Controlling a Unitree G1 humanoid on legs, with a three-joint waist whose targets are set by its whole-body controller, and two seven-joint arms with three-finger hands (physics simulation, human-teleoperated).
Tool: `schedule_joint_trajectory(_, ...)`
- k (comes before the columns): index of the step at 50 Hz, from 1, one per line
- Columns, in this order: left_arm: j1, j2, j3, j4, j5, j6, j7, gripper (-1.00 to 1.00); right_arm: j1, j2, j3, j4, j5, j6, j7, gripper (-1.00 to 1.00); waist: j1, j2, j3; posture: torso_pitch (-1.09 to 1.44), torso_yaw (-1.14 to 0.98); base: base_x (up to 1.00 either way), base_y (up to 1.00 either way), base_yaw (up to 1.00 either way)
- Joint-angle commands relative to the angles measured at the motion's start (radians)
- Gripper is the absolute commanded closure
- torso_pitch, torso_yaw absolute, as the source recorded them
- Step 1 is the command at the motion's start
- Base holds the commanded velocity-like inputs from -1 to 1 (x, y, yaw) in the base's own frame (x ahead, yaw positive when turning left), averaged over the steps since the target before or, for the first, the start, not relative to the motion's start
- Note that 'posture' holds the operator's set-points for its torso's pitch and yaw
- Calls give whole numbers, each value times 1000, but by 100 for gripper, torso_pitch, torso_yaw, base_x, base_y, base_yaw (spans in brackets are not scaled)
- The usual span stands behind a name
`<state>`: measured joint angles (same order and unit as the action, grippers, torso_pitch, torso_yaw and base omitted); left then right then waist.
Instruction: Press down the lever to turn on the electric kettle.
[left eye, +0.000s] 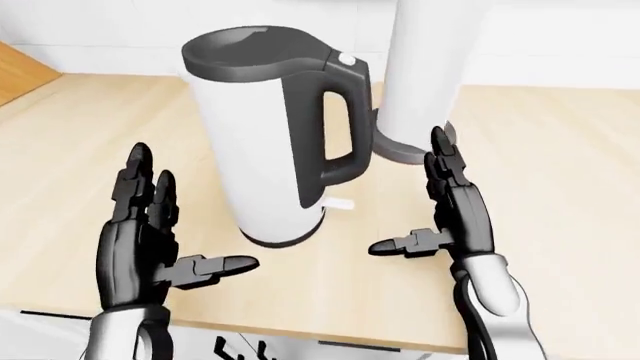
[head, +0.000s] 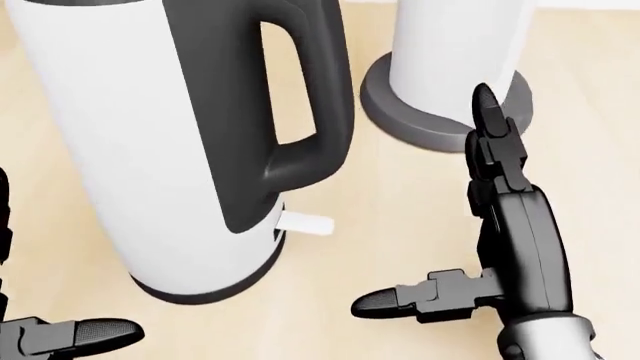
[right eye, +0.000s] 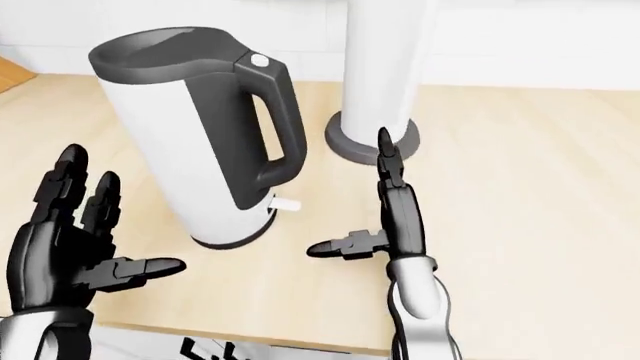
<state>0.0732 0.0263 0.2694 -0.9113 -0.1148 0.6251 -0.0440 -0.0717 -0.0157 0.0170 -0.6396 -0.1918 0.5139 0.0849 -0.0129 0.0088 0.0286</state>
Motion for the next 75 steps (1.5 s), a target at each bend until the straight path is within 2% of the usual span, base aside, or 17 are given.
schedule_joint_trajectory(1, -11, 2, 1, -39, -5, -26, -3, -100, -21, 1, 8, -33, 2, -36, -4, -100, 3, 4, -21, 0, 0, 0, 0, 0)
schedule_joint_trajectory(6, -9, 0, -3, -48, -3, -20, -4, -100, -23, 1, 6, -50, 7, -31, -5, -100, 7, -8, -25, 0, 0, 0, 0, 0)
schedule_joint_trajectory(22, -8, -3, -12, -44, -3, -25, -3, -100, -79, 11, 42, -86, -3, 33, 5, -100, 15, -6, -29, 0, 0, 0, 0, 0)
schedule_joint_trajectory(34, -15, 0, -9, -35, -8, -23, 1, -100, -201, 14, 44, -57, -6, 115, 17, -100, 16, -3, -28, 0, 0, 0, 0, 0)
schedule_joint_trajectory(51, -16, 2, -5, -28, -14, -27, 5, -100, -334, 39, 78, 3, -27, 182, 61, -100, 14, 2, -26, 0, 0, 0, 0, 0)
schedule_joint_trajectory(64, -18, 4, -1, -11, -18, -43, 2, -100, -489, 17, 40, 118, -32, 210, 99, -100, 9, 6, -19, 0, 0, 0, 0, 0)
schedule_joint_trajectory(69, -16, 4, -3, -9, -17, -46, 3, -100, -514, 21, 60, 120, -60, 234, 108, -100, 12, 5, -18, 0, 0, 0, 0, 0)
schedule_joint_trajectory(75, -17, 4, -4, -11, -17, -45, 4, -100, -560, 12, 41, 133, -72, 260, 129, -100, 15, 3, -20, 0, 0, 0, 0, 0)
